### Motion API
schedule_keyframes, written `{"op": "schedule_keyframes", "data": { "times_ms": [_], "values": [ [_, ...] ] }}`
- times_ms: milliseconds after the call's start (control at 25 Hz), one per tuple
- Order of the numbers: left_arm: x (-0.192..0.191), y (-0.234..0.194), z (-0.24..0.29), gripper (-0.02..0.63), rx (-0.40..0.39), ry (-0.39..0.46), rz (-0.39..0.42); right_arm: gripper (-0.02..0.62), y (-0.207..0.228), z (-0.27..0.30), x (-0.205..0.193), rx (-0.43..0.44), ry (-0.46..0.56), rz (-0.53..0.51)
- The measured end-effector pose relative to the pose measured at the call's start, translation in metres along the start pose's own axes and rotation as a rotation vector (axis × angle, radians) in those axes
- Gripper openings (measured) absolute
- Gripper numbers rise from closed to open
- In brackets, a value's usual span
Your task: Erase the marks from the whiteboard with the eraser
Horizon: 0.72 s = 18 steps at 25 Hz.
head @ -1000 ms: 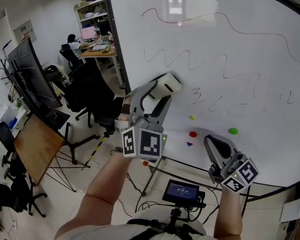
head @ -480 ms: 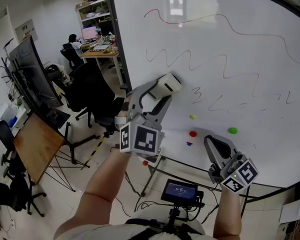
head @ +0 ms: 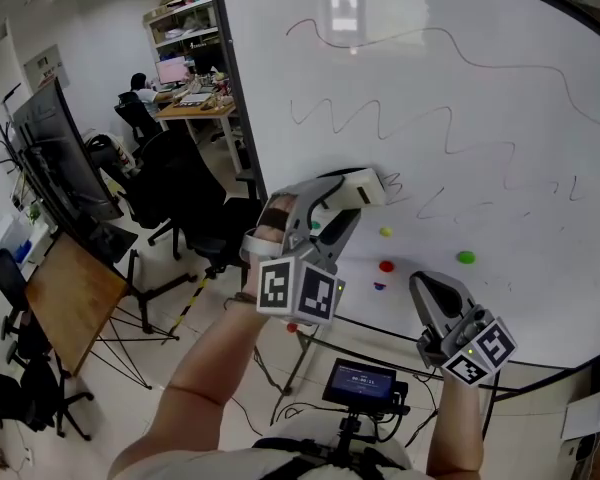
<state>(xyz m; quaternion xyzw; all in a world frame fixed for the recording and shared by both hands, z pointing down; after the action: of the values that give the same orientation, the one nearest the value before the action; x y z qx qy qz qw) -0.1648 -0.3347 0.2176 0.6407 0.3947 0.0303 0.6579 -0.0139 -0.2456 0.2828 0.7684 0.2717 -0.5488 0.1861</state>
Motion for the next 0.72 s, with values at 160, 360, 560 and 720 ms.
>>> {"op": "schedule_keyframes", "data": {
  "times_ms": [160,360,560,720],
  "values": [
    [-0.003,-0.039,-0.003,0.242,0.073,0.006,-0.122,0.002,-0.003,-0.001,0.003,-0.015,0.001,-0.011],
    [-0.006,-0.038,-0.004,0.242,0.068,0.01,-0.104,0.002,-0.008,-0.004,0.002,-0.045,0.0,-0.014],
    [-0.031,0.016,-0.004,0.244,-0.163,-0.004,-0.057,0.002,-0.014,-0.002,0.001,-0.062,-0.006,-0.015],
    [-0.03,0.002,-0.007,0.242,-0.121,0.017,-0.06,0.002,-0.023,0.004,0.001,-0.06,-0.008,-0.023]
  ]
}}
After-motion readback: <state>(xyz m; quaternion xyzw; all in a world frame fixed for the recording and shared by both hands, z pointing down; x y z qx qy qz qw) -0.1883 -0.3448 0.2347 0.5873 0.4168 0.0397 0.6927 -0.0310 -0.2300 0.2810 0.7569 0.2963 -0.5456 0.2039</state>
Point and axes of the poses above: the fingertips, and each gripper's own axes: z forward along the fingers, y to its right, x out of its top, the point moved 5 cm from there along -z, backward along the fingers, and after that the axes turned 5 degrees about x, right-handed, at the moved point
